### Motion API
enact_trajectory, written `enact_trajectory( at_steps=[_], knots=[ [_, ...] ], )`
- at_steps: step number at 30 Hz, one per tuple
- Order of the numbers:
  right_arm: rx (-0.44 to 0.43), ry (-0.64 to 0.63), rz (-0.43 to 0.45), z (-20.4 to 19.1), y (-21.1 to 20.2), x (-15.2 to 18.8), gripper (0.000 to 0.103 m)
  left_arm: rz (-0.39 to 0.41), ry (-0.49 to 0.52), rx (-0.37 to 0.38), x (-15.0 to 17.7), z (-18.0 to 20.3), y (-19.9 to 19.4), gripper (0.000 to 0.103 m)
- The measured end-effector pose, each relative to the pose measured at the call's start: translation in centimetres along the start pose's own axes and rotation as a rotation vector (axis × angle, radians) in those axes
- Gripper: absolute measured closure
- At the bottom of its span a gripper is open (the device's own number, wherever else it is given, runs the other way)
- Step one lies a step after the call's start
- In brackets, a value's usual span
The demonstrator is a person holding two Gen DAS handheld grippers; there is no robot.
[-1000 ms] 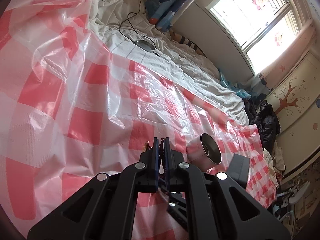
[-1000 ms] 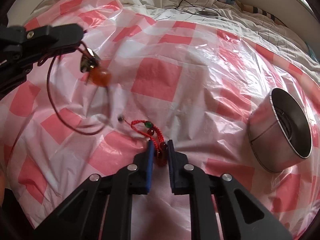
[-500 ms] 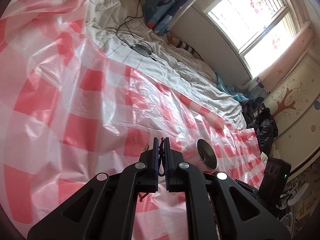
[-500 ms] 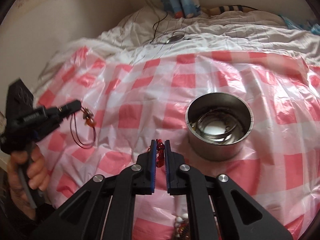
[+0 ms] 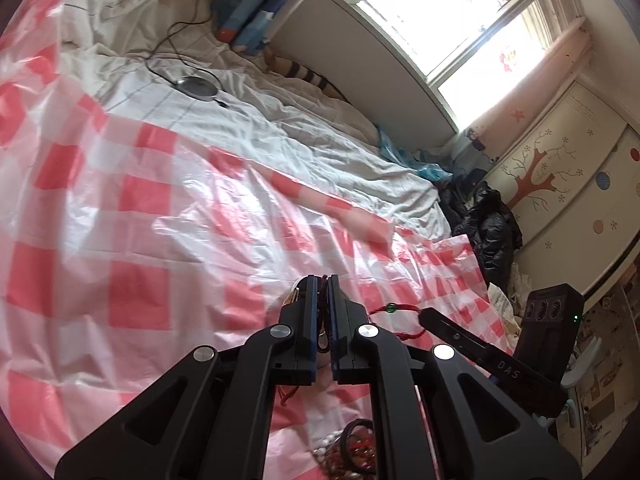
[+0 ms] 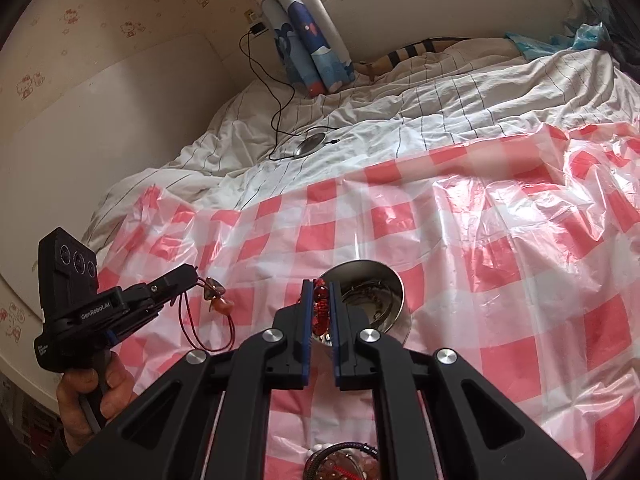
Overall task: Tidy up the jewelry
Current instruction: 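Carry both red pieces over the tin and open both tools to drop them, then raise both open tools and move them back over the bracelet pile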
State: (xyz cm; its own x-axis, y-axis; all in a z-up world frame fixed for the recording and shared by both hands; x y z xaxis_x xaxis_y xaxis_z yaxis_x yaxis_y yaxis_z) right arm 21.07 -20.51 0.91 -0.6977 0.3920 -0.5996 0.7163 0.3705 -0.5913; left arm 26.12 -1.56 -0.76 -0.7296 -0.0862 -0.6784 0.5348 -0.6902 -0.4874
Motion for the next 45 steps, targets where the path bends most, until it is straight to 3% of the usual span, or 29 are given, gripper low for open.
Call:
enact_trajectory(
  at_steps=[5,12,14,15,16,17,19,23,29,36,45],
  knots=[
    [0.003,0.013,0.003,0.5,0.9,-0.7,0.095,-0.019,0.024,0.042,-0.4,1.7,2.6,0.099],
    [0.098,-0.02,0.014,1.8,3.0,-1.2,0.094,-0.045,0.095,0.101,-1.1,4.6,6.8,0.099],
    [0.114,-0.021,-0.04,2.2,4.6,-0.4,0.088,-0.1,0.13,0.064,-0.1,4.7,8.6,0.093],
    [0.122,-0.014,-0.077,2.5,5.5,0.1,0.068,-0.129,0.142,0.026,0.5,4.3,9.3,0.089],
    [0.114,0.001,-0.087,2.8,5.8,0.3,0.06,-0.142,0.142,-0.018,0.9,3.8,9.7,0.076],
    [0.097,0.021,-0.092,2.9,6.0,0.5,0.058,-0.137,0.13,-0.042,1.0,3.4,9.7,0.06],
    [0.082,0.045,-0.087,3.2,5.7,0.4,0.057,-0.112,0.116,-0.076,0.7,2.8,9.0,0.049],
    [0.055,0.112,-0.044,4.3,4.1,-0.6,0.05,-0.088,0.138,-0.141,0.0,2.4,7.7,0.042],
    [0.034,0.171,-0.041,4.9,3.5,-0.9,0.043,-0.126,0.174,-0.212,0.9,2.1,7.3,0.041],
    [0.039,0.158,-0.038,4.5,2.1,-0.8,0.028,-0.123,0.338,-0.311,1.9,4.2,6.1,0.035],
    [0.064,0.159,-0.045,4.9,0.2,0.0,0.025,-0.068,0.485,-0.401,2.5,6.7,3.1,0.023]
  ],
)
Point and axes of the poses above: each gripper's, at about its wrist camera, not at the fingertips, and y roughly the way its jaws point, z to its right, x to its underside, the point moved 7 cm from there along y, roughly the way its jaws point, and after that the axes turned 8 degrees about y, right-handed, at the moved point
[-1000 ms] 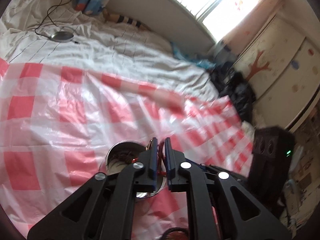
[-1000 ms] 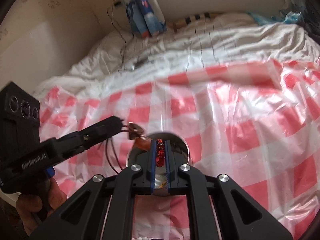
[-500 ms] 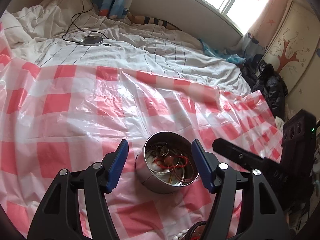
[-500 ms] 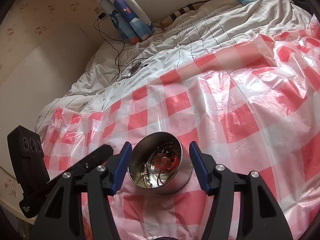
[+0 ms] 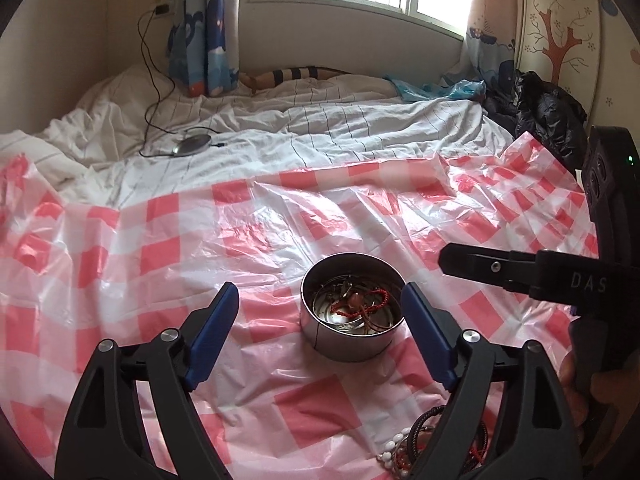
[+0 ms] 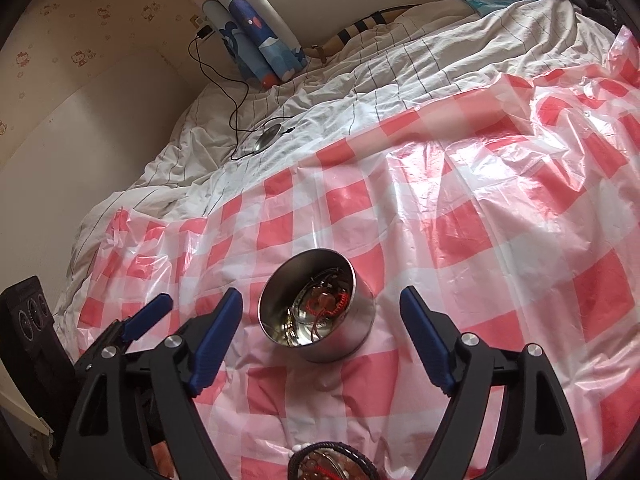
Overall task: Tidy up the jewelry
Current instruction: 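Raise both open tools and move them back over the bracelet pile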
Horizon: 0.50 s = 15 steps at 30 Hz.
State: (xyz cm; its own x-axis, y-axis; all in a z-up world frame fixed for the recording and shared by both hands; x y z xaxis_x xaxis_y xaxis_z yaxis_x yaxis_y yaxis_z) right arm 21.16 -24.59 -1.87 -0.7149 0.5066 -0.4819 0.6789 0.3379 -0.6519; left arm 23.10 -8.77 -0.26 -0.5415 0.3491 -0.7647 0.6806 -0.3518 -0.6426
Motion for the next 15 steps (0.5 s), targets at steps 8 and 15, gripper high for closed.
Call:
enact_trajectory(
  at_steps=[8,15],
  knots=[
    [0.063,-0.021,0.004,1.4,-2.7,1.3,0.022,0.029,0.036,-0.025,0.6,0.7,-2.6,0.021],
    [0.114,-0.052,-0.002,2.6,-4.9,3.6,0.021,0.09,0.123,-0.072,0.6,2.8,-5.6,0.018]
  ],
)
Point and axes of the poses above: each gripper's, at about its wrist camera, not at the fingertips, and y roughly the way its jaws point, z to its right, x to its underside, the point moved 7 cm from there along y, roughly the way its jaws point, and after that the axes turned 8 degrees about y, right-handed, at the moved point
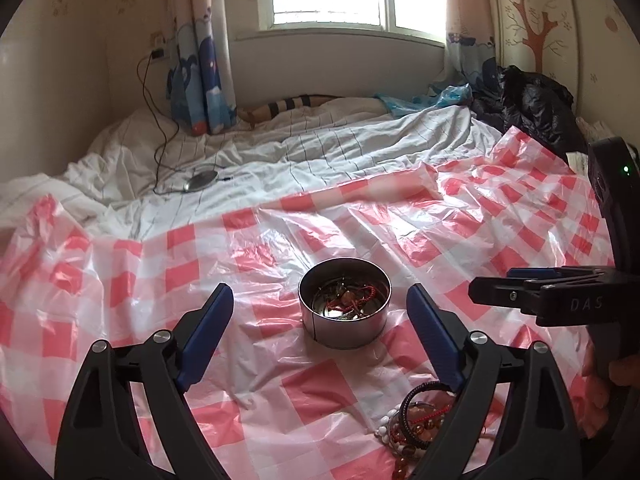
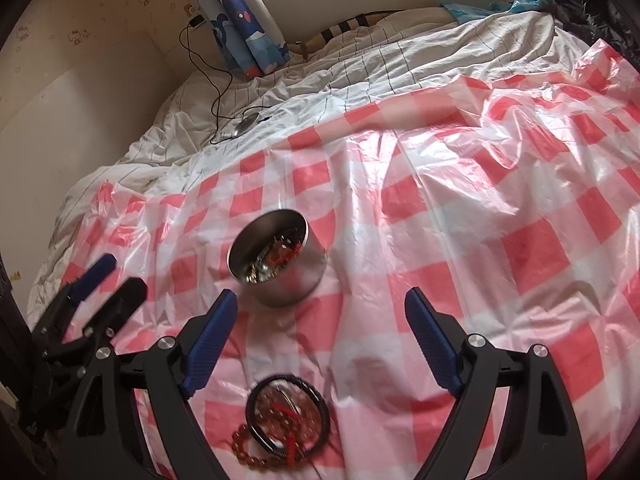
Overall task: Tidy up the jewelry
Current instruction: 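Raise both open tools and move them back over the bracelet pile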
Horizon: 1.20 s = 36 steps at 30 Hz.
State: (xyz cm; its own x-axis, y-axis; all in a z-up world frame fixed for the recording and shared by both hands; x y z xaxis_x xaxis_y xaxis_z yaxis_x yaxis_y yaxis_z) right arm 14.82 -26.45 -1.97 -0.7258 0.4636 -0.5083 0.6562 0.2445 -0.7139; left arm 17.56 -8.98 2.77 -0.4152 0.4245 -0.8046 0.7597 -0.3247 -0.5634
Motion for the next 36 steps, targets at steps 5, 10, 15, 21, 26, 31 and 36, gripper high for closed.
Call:
enact_trajectory(
  at_steps=[5,10,15,21,26,31,36],
  knots=[
    [0.023,-0.005,-0.01,1.3,-0.9,1.0,0.021,0.013,0.076,-0.028,0.6,1.6,-1.8,0.018],
    [0.026,-0.037,-0.026,1.6,-1.2,1.9,0.017,-0.002,0.133,-0.014,1.5,3.2,-1.9,0.018],
    [0.065,-0.106,-0.045,2.3,-1.2,3.2,0.016,-0.033,0.202,-0.041,2.8,3.8,-1.2,0.018],
    [0.089,-0.123,-0.068,3.7,-1.3,4.1,0.014,-0.121,0.147,0.113,4.6,4.8,0.6,0.018],
    [0.101,-0.121,-0.077,3.9,-1.2,4.2,0.012,-0.186,0.027,0.3,5.6,5.4,1.6,0.018],
    [0.107,-0.139,-0.096,3.4,-0.8,4.6,0.012,-0.253,-0.187,0.497,6.5,4.9,2.6,0.018],
    [0.115,-0.149,-0.102,3.5,-0.7,5.0,0.011,-0.283,-0.325,0.589,7.1,4.1,3.6,0.018]
  ],
)
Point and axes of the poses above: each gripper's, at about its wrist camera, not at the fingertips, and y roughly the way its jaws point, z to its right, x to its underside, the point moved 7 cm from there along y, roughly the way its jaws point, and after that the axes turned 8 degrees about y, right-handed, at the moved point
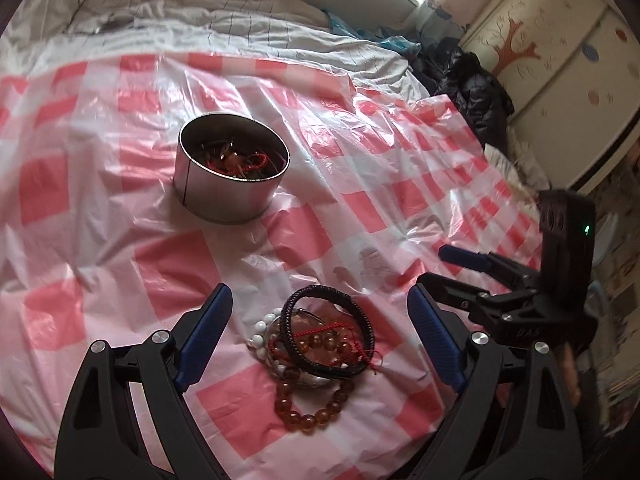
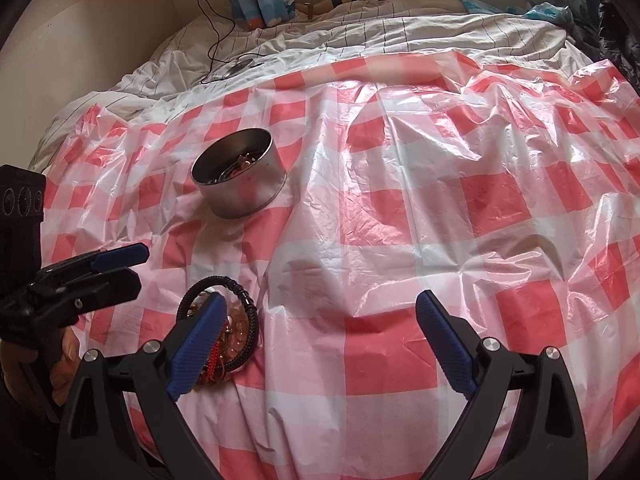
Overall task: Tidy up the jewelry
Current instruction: 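Raise both open tools and move them back over the bracelet pile, then grasp the black cord bangle with the left tool and lift it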
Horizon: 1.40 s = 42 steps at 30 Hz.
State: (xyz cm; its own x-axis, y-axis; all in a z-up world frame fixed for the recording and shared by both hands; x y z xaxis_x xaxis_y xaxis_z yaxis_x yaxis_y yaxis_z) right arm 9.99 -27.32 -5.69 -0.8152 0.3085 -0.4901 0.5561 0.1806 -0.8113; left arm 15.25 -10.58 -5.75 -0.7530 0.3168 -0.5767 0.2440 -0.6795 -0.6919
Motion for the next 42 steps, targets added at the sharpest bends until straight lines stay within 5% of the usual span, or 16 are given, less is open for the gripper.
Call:
enact_trajectory(
  at_steps=[3,8,15,18,23,26,37,42],
  knots=[
    [0.0,0.014,0.007,0.3,-0.3,-0.1,0.011,-0.001,-0.019,0.012,0.0,-0.1,0.4,0.018],
    [-0.002,0.026,0.009,0.6,-0.4,-0.2,0.011,-0.017,0.118,-0.146,-0.3,0.8,1.8,0.018],
    [-0.007,0.045,0.012,1.3,-0.7,-0.1,0.011,-0.056,0.191,-0.213,-0.1,0.7,4.0,0.019],
    [-0.009,0.047,0.015,1.4,-0.8,-0.2,0.011,-0.083,0.208,-0.222,0.2,0.3,5.0,0.038],
    [-0.012,0.05,0.017,1.6,-1.0,-0.2,0.011,-0.136,0.235,-0.203,0.9,0.5,6.2,0.083],
    [-0.016,0.055,0.018,1.7,-1.1,-0.3,0.011,-0.121,0.24,-0.196,0.8,0.8,5.7,0.094],
    [-0.05,0.019,-0.02,0.2,0.0,0.5,0.011,0.016,0.043,-0.071,-1.0,-2.8,0.1,0.095],
    [-0.083,-0.012,-0.062,-1.4,1.4,1.2,0.011,0.053,-0.018,-0.106,-1.0,-5.5,-1.9,0.095]
  ],
)
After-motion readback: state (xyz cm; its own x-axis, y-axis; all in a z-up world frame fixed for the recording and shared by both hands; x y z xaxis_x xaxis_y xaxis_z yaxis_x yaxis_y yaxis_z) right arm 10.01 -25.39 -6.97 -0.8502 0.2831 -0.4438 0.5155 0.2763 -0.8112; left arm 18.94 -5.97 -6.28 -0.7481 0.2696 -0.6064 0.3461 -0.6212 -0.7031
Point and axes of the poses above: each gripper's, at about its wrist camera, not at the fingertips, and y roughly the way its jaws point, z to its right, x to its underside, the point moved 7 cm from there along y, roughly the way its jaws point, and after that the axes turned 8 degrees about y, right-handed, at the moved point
